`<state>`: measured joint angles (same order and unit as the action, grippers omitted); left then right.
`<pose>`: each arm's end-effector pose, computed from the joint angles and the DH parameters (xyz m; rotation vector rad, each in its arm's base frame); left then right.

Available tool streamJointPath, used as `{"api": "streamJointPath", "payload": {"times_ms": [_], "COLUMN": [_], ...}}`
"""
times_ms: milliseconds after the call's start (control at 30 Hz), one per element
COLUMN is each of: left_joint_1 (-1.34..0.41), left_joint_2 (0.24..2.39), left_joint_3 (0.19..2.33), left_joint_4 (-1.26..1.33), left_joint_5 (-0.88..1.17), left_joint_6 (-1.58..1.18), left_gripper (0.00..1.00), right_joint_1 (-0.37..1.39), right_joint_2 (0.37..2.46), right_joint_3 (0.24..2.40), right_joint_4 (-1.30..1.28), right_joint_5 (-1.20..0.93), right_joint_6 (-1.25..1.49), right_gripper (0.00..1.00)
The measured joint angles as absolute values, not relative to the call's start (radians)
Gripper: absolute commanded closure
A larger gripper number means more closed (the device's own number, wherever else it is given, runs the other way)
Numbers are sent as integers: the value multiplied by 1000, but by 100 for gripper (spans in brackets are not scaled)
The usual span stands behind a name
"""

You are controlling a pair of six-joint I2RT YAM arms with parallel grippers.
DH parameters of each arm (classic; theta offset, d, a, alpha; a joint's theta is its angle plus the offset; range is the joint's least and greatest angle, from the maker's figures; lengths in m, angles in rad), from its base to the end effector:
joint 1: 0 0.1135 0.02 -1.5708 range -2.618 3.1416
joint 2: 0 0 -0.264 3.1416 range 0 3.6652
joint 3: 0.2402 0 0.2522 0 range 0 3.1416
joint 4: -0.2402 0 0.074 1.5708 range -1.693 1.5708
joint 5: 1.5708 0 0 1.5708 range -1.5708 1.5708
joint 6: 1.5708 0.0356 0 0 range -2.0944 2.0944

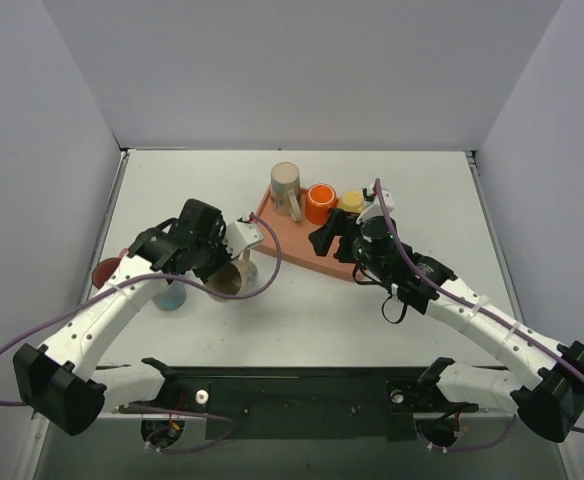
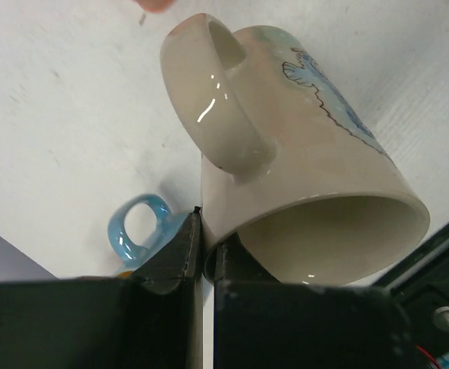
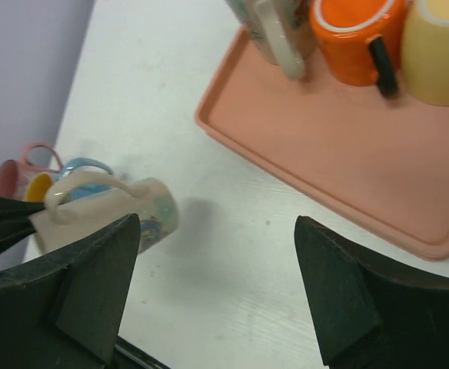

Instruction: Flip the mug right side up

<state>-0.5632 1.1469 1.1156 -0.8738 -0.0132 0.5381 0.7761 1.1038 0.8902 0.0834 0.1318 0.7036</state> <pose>0.1912 -0.1202 0.3202 1.2906 2.1128 0.0056 0.1900 0.1799 0.3418 0.0389 1.8011 0.9764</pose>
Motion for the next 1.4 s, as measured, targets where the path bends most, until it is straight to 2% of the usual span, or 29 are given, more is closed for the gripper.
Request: {"api": "streamJointPath", "payload": {"times_ms": [333,500,667,800,900,1067,1100,1133,1233,1367,1400], "left_joint_1": [-429,-300,-239,-209,-187,-181,-181,-181,-182,-181,-181], "left_joint_2": [1503,1592,1621,1673,1703,1705,1705,1705,1704,1703,1703], "left_joint_3": [1432,1491,1491,1491,1480,1480,1480,1478,1475,1474,1479], "left_joint_4": [-1207,-1260,-1313,-1324,-1317,-1321,-1320,-1320,-1316,-1325,-1328], "left_joint_5": [39,65,71,76,42,27,27,27,23,19,20], "left_joint_6": [425,387,416,451,477,505,512,517,536,557,561], "left_gripper": [100,100,100,100,100,100,92,89,65,56,55], "right_joint_1": [472,347,313,313,313,313,313,313,313,308,306], "right_joint_2": [1163,1341,1558,1700,1759,1829,1846,1856,1880,1912,1914], "right_joint_3": [916,1005,1144,1252,1280,1332,1348,1356,1375,1403,1405], "right_joint_4": [-100,-126,-159,-191,-207,-232,-234,-233,-237,-244,-245], "right_joint_5": [87,57,2,-15,-19,-24,-25,-27,-29,-41,-47], "right_joint_6": [419,294,187,117,74,41,35,32,23,15,16], "right_gripper": [21,29,38,39,39,46,48,50,54,80,83]}}
